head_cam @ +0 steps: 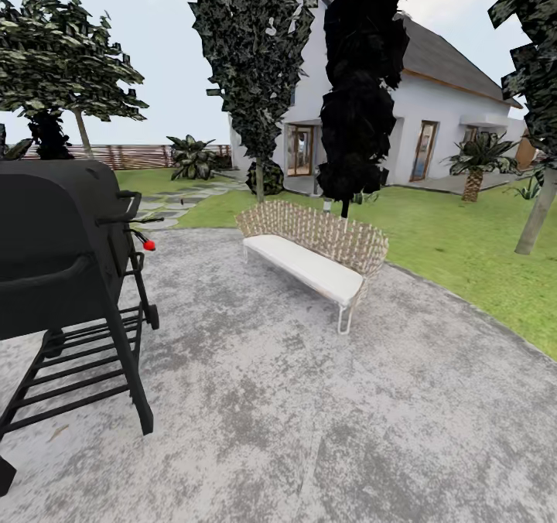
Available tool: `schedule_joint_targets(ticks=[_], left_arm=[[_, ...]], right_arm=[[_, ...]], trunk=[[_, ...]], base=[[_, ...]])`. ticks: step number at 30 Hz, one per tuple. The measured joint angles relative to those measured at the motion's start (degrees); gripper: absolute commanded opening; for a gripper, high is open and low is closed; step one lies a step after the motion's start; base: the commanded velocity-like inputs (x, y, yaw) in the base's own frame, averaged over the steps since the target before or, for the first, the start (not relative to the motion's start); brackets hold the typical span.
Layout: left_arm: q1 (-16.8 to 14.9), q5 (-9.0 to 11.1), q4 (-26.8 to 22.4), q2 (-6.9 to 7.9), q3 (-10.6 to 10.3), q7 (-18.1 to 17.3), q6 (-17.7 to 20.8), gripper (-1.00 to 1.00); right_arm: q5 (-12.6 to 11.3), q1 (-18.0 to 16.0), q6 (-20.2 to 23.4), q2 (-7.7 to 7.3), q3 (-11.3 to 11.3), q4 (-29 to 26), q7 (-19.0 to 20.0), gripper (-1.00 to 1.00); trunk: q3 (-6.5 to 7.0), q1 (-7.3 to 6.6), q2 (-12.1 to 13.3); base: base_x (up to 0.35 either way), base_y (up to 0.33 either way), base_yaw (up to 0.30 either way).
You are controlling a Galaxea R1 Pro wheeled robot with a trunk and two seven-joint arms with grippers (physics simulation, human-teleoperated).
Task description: In the garden, pick up the pesticide atomizer on the floor and spray pesticide onto both trees until each tree trunk is fully covered.
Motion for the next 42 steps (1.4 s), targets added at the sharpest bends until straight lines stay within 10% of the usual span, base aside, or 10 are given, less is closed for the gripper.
schedule_joint_targets(ticks=[34,35,36,38,42], left_arm=[[-4.8,3.7,-6.5,3.55,-0.5,-0.2,-1.8,1.00],[-6.7,3.7,-8.4,3.46,-0.6,-0.2,-8.9,1.00],[-8.3,3.7,-18.0,3.44,-0.6,-0.2,-9.7,1.00],[-9.8,3.7,-20.9,3.46,-0.7,-0.2,-10.3,1.00],[-11.6,3.6,-20.9,3.70,-0.7,-0.2,-11.0,1.00]], right_arm=[[0.2,-0.9,-6.1,0.69,-0.2,-8.8,0.2,1.00],[0.2,-0.9,-13.3,0.66,-0.2,-11.5,0.2,1.00],[0.2,-0.9,-13.6,0.64,-0.3,-19.8,0.2,1.00],[0.2,-1.0,-13.6,0.65,-0.3,-35.6,0.2,1.00],[0.2,-0.9,-13.7,0.64,-0.3,-37.4,0.2,1.00]], trunk=[[0.04,0.01,0.0],[0.02,0.01,0.0],[0.04,0.01,0.0],[0.05,0.01,0.0],[0.03,0.01,0.0]], base=[[0.000,0.000,0.000],[0.000,0.000,0.000],[0.000,0.000,0.000],[0.000,0.000,0.000],[0.000,0.000,0.000]])
